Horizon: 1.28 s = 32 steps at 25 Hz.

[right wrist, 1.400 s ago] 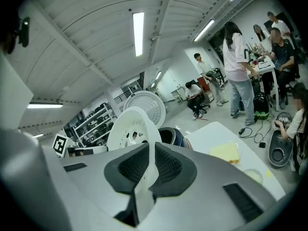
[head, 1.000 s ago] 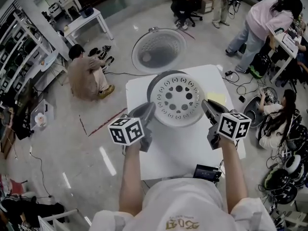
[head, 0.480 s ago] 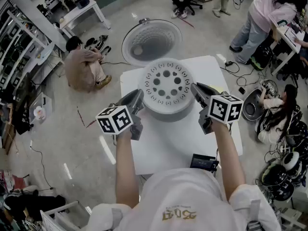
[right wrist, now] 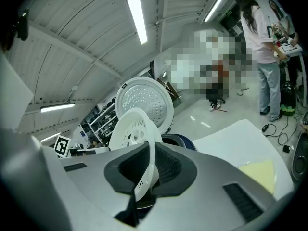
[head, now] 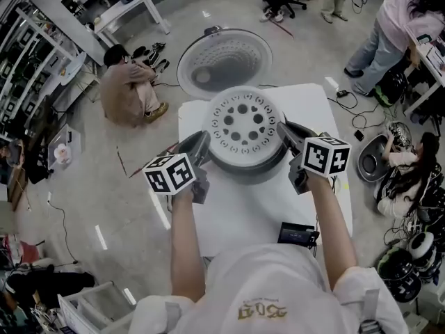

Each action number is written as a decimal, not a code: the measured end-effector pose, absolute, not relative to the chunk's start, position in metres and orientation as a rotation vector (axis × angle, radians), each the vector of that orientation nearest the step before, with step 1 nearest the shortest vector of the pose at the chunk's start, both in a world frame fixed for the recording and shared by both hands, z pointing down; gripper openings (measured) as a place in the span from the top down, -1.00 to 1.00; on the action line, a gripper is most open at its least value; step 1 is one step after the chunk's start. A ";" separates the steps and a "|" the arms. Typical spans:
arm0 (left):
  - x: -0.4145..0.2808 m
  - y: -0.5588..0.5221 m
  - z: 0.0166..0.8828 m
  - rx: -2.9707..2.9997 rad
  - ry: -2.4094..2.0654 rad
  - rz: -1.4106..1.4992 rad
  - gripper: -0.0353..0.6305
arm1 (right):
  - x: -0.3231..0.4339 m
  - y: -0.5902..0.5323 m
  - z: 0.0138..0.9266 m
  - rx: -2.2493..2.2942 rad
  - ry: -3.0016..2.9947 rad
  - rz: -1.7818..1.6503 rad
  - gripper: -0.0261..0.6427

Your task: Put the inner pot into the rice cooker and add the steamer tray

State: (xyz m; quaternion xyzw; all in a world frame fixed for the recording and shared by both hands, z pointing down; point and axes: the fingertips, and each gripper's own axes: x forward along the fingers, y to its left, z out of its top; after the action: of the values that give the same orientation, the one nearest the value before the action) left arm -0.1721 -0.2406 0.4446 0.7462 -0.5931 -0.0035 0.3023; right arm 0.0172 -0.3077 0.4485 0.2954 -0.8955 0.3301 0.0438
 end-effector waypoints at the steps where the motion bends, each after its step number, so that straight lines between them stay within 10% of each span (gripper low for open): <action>1: -0.174 -0.242 0.447 1.969 -1.577 -0.006 0.76 | 0.015 -0.310 0.452 0.891 -2.733 1.015 0.79; 32: -0.190 -0.255 0.487 1.913 -1.638 0.199 0.65 | -0.012 -0.328 0.484 0.947 -2.667 0.682 0.63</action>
State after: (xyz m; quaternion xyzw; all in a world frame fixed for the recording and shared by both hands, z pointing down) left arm -0.1903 -0.2551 0.4868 0.7218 -0.6178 0.0753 0.3027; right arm -0.0123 -0.3279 0.4842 0.3231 -0.9101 0.2328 0.1151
